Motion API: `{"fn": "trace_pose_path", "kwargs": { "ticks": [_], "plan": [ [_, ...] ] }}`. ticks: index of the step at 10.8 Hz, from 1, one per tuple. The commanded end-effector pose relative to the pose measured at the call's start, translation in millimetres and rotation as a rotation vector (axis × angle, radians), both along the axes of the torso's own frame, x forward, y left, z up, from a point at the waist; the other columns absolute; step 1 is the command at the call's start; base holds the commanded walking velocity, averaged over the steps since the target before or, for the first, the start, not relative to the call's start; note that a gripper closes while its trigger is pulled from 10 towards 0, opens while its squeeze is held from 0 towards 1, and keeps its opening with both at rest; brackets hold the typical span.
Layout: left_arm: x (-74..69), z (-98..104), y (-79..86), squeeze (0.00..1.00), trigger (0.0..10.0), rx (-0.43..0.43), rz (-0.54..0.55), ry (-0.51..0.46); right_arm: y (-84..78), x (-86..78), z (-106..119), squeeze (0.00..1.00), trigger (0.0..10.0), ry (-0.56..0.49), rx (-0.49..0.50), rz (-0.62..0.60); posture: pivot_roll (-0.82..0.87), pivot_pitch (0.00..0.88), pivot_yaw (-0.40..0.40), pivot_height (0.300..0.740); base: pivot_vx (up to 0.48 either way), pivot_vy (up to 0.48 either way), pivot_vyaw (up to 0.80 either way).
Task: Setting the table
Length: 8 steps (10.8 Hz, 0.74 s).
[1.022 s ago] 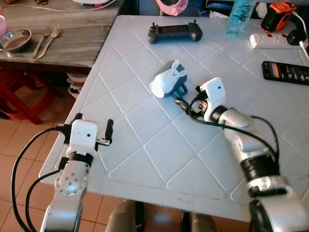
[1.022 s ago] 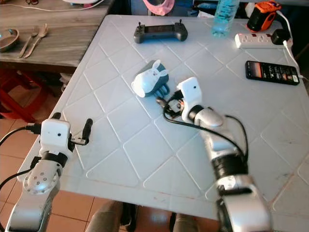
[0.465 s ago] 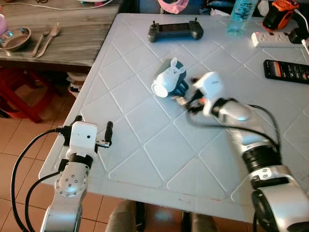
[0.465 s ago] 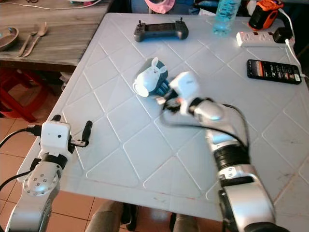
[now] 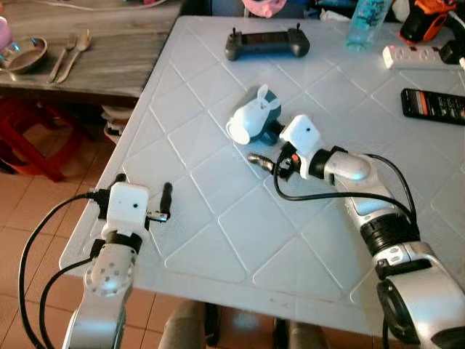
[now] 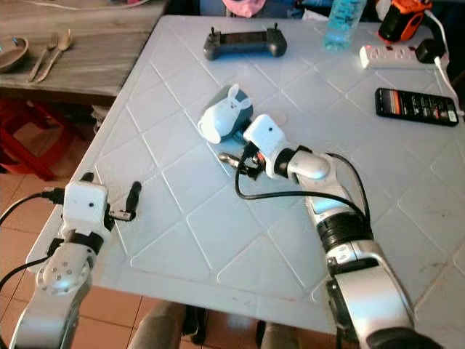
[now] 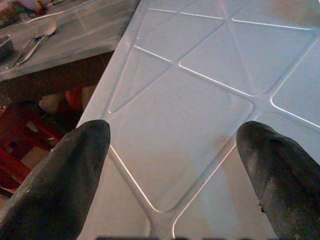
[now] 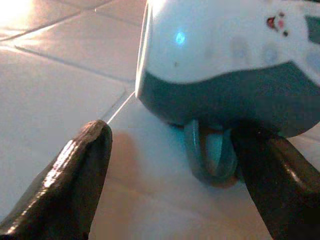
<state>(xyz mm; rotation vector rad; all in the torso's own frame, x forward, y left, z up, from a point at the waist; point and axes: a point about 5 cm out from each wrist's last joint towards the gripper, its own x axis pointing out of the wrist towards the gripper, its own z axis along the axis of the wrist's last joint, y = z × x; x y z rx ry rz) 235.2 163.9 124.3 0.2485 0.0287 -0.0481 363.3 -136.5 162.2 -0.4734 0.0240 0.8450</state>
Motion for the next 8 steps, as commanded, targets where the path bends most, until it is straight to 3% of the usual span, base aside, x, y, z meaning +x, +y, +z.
{"fn": "trace_pose_path", "kwargs": {
  "ticks": [1, 2, 3, 4, 5, 7, 8],
  "plan": [
    [-3.7, 1, 1.6, 0.00, 10.0, 0.011, 0.007, 0.003, 3.6, -1.4, -2, 0.00, 10.0, 0.007, -0.020, 0.035, 0.14, 0.234, 0.089, 0.740, 0.000, 0.000, 0.00],
    [-4.4, 0, 1.3, 0.00, 10.0, 0.009, 0.006, 0.007, 3.9, -4.4, -7, 0.00, 6.6, 0.024, -0.032, 0.060, 0.14, 0.235, 0.091, 0.740, 0.000, 0.000, 0.00],
    [-4.4, 0, 0.8, 0.00, 10.0, 0.007, 0.003, 0.008, 3.8, -6.5, -10, 0.00, 4.9, 0.029, -0.049, 0.081, 0.14, 0.237, 0.092, 0.740, 0.000, 0.000, 0.00],
    [-3.3, 0, 0.3, 0.00, 10.0, 0.006, 0.001, 0.008, 3.8, -8.8, -14, 0.00, 1.4, 0.030, -0.069, 0.106, 0.14, 0.239, 0.093, 0.740, 0.000, 0.000, 0.00],
    [-2.9, 1, 0.1, 0.00, 10.0, 0.005, 0.001, 0.008, 3.3, -9.3, -15, 0.00, 0.1, 0.026, -0.082, 0.114, 0.14, 0.240, 0.093, 0.740, 0.000, 0.000, 0.00],
    [-1.7, 1, 1.1, 0.00, 10.0, 0.002, 0.006, 0.007, 1.6, -9.1, -16, 0.00, 0.2, 0.011, -0.123, 0.124, 0.14, 0.244, 0.088, 0.740, 0.000, 0.000, 0.00],
    [-1.5, 1, 1.3, 0.00, 10.0, 0.000, 0.009, 0.008, 2.5, -8.9, -14, 0.00, 3.0, -0.013, -0.153, 0.134, 0.14, 0.244, 0.087, 0.740, 0.000, 0.000, 0.00]
  ]
}}
